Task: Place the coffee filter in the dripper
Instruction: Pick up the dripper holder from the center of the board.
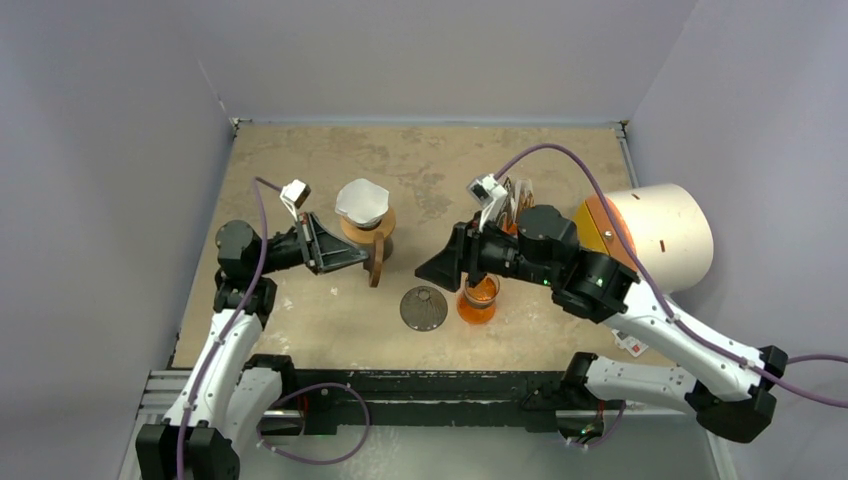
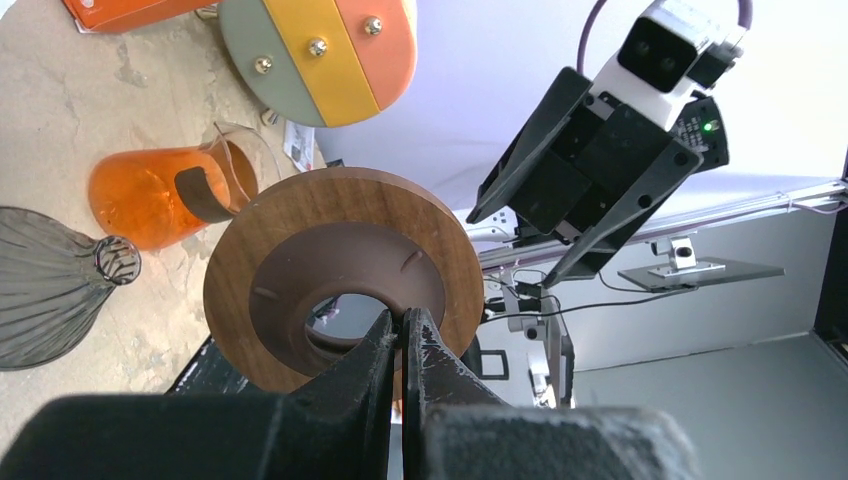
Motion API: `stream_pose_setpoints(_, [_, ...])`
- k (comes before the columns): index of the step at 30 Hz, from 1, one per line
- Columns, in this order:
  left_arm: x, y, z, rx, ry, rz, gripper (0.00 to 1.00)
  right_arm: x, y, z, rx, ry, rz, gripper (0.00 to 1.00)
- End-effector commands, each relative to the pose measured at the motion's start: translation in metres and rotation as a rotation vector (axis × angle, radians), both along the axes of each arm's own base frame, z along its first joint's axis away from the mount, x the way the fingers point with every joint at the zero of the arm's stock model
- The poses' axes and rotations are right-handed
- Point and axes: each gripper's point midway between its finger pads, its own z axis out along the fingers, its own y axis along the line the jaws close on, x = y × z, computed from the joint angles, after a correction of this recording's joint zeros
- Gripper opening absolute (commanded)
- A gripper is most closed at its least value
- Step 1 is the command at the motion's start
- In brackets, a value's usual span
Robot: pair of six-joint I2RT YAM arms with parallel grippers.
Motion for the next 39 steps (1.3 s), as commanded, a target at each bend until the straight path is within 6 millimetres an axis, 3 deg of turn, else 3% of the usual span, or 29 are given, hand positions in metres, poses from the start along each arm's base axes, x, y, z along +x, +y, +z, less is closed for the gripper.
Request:
stream_pose_setpoints(1, [-0.001,0.0,0.027,0.001,-0.13,-0.02,0.0,0.014,0.014,0.041,0.07,-0.02,-0.041,0.59])
stream_pose_setpoints(13, [0.005,0.001,0.026,0.041,-0.138,-0.017,0.0,0.043,0.043,0.042,-0.008,0.062,-0.143,0.59])
stream_pose_setpoints(33, [0.01,0.001,0.023,0.06,-0.144,-0.025,0.0,0.055,0.076,0.01,-0.105,0.142,-0.218,0.61])
stream_pose_setpoints(39, [0.01,0.001,0.02,0.067,-0.136,-0.027,0.0,0.057,0.083,0.007,-0.098,0.151,-0.215,0.56])
